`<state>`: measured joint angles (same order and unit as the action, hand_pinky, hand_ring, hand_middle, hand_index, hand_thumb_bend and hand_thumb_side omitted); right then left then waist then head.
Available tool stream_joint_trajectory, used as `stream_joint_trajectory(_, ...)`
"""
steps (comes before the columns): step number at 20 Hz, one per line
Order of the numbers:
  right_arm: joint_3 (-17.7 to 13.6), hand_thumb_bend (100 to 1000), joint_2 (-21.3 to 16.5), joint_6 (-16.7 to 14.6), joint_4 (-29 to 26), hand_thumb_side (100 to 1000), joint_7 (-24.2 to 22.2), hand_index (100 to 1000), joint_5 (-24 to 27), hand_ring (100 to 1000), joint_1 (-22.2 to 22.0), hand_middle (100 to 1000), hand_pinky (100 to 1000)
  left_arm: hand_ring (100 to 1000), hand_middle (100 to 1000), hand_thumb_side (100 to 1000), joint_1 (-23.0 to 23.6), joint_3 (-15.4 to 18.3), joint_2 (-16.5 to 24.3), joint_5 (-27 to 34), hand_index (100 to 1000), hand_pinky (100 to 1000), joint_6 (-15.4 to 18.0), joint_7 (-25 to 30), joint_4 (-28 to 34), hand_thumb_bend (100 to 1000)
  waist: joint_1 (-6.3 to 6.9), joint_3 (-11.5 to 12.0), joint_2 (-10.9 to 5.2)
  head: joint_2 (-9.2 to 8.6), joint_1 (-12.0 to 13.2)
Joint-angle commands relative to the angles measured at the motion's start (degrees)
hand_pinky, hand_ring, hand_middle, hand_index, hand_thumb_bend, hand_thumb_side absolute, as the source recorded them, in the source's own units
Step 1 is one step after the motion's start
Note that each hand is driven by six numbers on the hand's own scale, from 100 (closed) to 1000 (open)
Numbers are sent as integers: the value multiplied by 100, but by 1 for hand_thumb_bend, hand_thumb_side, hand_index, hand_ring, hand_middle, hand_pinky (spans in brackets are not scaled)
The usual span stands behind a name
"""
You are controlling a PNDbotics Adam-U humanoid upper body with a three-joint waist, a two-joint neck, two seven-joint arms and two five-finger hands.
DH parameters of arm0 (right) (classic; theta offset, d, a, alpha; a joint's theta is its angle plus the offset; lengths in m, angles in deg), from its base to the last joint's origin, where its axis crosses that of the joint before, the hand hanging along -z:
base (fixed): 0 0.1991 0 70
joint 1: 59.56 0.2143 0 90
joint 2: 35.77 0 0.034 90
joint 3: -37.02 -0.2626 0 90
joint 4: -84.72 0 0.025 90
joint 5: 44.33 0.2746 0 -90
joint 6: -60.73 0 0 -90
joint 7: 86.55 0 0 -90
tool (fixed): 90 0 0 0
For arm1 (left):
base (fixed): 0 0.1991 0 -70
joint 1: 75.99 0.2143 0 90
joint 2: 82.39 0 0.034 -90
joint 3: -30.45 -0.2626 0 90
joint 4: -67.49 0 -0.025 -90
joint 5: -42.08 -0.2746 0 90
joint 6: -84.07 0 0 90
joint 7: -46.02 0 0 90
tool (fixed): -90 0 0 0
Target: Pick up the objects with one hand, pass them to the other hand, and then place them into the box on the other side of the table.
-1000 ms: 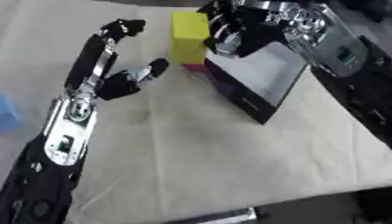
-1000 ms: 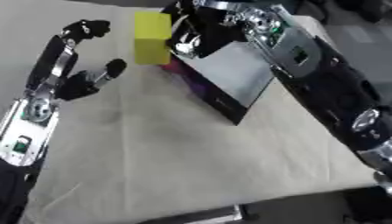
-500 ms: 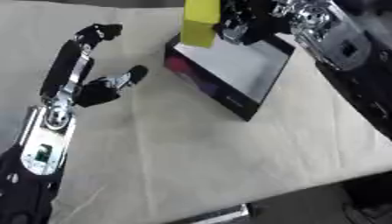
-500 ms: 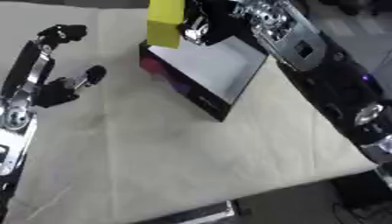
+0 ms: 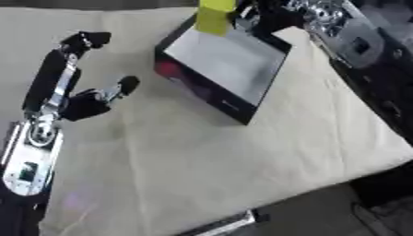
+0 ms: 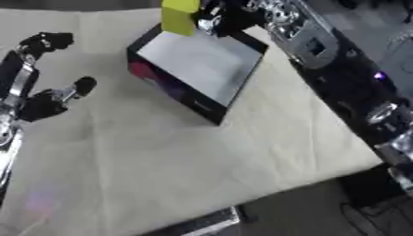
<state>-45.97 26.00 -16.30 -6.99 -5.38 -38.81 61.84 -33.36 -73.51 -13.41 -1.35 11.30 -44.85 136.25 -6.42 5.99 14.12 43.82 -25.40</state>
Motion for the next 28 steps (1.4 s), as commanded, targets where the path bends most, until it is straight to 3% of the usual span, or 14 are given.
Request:
stream_joint_trajectory(1,-142,201,-239,-38,153,100,132,634,-134,713,56,481,658,782,745,832,-76,-28,41,-31,877,848,57,-8,64,680,87,-20,-168,-4,-77)
stream_joint_trajectory(14,-129,223,-185,-119,568,100,190,632,-445,712,23,480,663,781,744,830,-42,-45,46,-60,877,846,90,-58,45,668,140,-57,-168,-235,-272)
stream_joint_trajectory(20,-89,249,-132,-139,757,100,119,642,-566,718,-4,490,668,781,743,825,-40,-54,47,-78,876,845,101,-79,41,667,161,-64,-169,-261,-291)
stream_joint_trajectory(24,-76,299,-102,-172,795,100,103,706,-652,755,-30,554,685,781,743,824,-39,-58,51,-94,876,844,102,-90,34,667,162,-61,-165,-237,-269)
stream_joint_trajectory(28,-74,320,-96,-215,784,100,34,853,-803,837,-45,692,726,781,744,836,-29,-56,51,-110,877,844,99,-107,11,667,165,-54,-166,-195,-234)
